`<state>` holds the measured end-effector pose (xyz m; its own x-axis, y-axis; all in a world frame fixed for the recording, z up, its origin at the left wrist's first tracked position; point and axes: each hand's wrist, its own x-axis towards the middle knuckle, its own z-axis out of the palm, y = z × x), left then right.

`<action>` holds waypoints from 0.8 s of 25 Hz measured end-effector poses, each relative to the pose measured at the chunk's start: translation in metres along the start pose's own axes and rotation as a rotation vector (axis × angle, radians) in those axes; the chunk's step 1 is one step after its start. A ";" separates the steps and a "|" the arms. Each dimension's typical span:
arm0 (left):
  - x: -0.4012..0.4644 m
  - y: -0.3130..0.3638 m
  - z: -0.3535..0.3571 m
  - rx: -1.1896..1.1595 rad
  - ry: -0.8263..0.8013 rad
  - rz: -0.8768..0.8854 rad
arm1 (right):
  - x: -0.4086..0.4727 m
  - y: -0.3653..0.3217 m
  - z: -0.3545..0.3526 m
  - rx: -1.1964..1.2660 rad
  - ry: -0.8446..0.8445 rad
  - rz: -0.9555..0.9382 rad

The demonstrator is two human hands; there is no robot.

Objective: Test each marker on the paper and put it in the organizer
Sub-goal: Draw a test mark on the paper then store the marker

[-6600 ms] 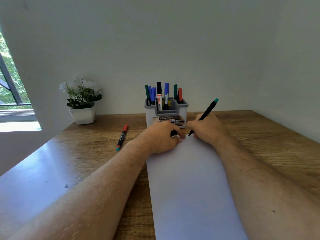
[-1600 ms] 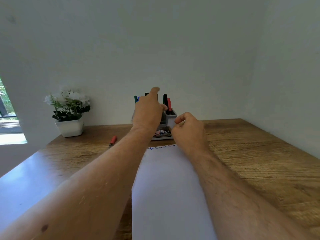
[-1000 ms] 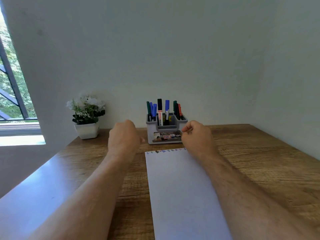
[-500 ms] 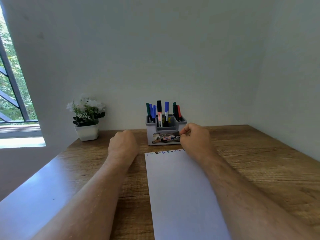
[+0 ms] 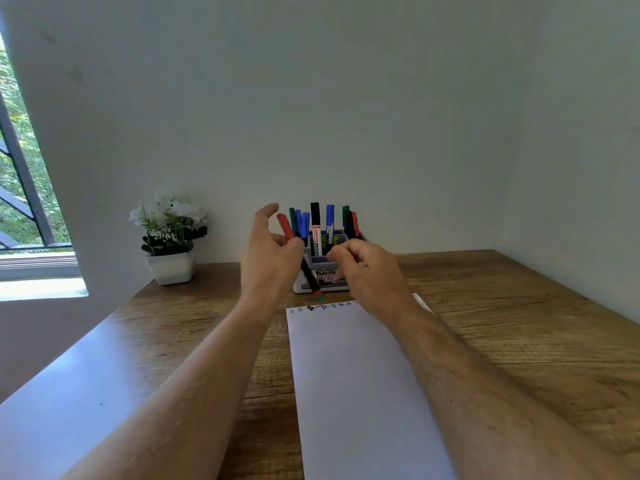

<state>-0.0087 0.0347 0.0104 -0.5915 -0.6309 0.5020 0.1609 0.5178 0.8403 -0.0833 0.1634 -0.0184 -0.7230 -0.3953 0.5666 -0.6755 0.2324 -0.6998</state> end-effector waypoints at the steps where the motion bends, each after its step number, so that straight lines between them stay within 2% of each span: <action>1: -0.001 0.001 0.004 -0.095 -0.043 -0.005 | 0.000 -0.004 0.001 0.096 -0.051 0.040; 4: -0.002 0.001 0.010 -0.244 -0.121 0.009 | -0.002 -0.011 -0.003 0.348 -0.218 0.157; 9: -0.002 -0.004 0.008 -0.415 -0.208 0.006 | -0.003 -0.014 -0.008 0.454 -0.380 0.181; 15: -0.008 -0.001 0.011 -0.437 -0.201 0.032 | -0.002 -0.011 -0.006 0.279 -0.287 0.181; 20: -0.008 -0.001 0.011 -0.518 -0.250 -0.052 | -0.002 -0.013 -0.006 0.212 -0.252 0.184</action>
<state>-0.0127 0.0457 0.0033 -0.7678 -0.4595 0.4466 0.4552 0.0993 0.8848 -0.0738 0.1662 -0.0082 -0.7533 -0.5762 0.3171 -0.4736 0.1406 -0.8694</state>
